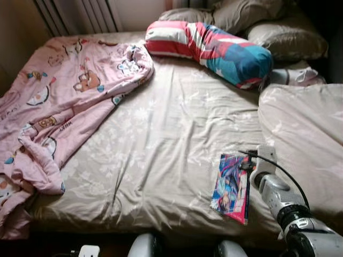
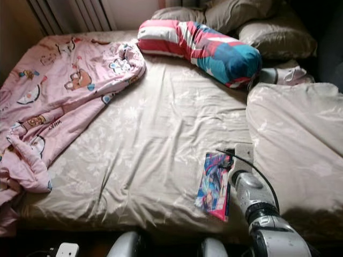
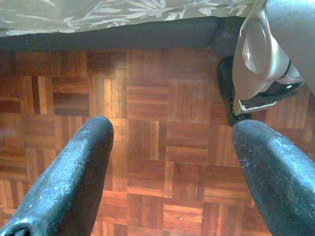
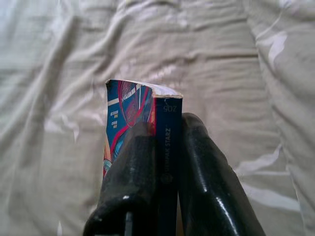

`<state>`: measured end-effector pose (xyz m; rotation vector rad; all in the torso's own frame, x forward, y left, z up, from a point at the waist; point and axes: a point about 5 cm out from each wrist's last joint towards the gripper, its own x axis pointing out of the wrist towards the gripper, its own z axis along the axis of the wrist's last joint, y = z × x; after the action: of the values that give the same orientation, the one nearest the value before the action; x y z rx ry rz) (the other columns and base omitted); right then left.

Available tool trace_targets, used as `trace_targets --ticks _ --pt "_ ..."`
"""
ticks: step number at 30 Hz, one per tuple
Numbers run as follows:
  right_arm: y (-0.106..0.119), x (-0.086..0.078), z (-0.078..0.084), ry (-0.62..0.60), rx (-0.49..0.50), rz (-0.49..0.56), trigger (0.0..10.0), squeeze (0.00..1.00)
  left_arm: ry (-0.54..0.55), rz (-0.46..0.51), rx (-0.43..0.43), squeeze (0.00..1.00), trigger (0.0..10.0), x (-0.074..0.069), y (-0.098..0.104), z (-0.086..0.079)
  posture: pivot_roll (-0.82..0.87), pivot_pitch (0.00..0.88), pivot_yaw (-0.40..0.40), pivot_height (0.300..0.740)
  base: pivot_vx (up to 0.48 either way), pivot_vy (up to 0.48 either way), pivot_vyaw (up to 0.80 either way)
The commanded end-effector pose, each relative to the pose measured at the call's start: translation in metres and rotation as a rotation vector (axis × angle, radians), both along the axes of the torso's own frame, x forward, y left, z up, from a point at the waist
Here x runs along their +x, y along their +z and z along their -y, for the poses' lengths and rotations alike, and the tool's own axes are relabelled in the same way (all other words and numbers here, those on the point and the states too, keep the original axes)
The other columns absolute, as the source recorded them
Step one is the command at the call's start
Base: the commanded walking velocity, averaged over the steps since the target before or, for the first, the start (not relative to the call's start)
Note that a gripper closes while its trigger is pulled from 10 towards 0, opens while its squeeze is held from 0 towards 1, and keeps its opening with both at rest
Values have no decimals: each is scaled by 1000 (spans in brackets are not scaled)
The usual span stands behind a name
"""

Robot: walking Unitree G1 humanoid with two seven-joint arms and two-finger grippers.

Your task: Clean up the room

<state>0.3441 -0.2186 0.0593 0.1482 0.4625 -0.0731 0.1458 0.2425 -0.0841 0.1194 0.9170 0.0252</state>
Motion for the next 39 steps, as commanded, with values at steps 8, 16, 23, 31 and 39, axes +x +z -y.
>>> trace_targets --ticks 8,16,23,31,39 --pt "-8 -2 -7 49 -55 -63 10000 0 -41 -31 29 0 10000 -12 -1 -9 32 208 111 655 0 0 0" --pt "-11 -4 -8 114 -149 -98 10000 0 -47 -35 32 0 10000 -16 -2 -10 39 222 111 655 0 0 0" --pt "-4 1 -6 129 -201 -84 10000 0 -44 -41 32 0 10000 -21 -3 -10 47 233 104 655 0 0 0" --pt "7 8 -4 126 -232 -54 10000 0 -43 -31 28 0 10000 -21 -4 -9 51 236 103 655 0 0 0" --pt "7 8 -3 127 -245 -58 10000 965 -46 -30 29 0 10000 -21 -4 -8 48 233 105 655 0 0 0"
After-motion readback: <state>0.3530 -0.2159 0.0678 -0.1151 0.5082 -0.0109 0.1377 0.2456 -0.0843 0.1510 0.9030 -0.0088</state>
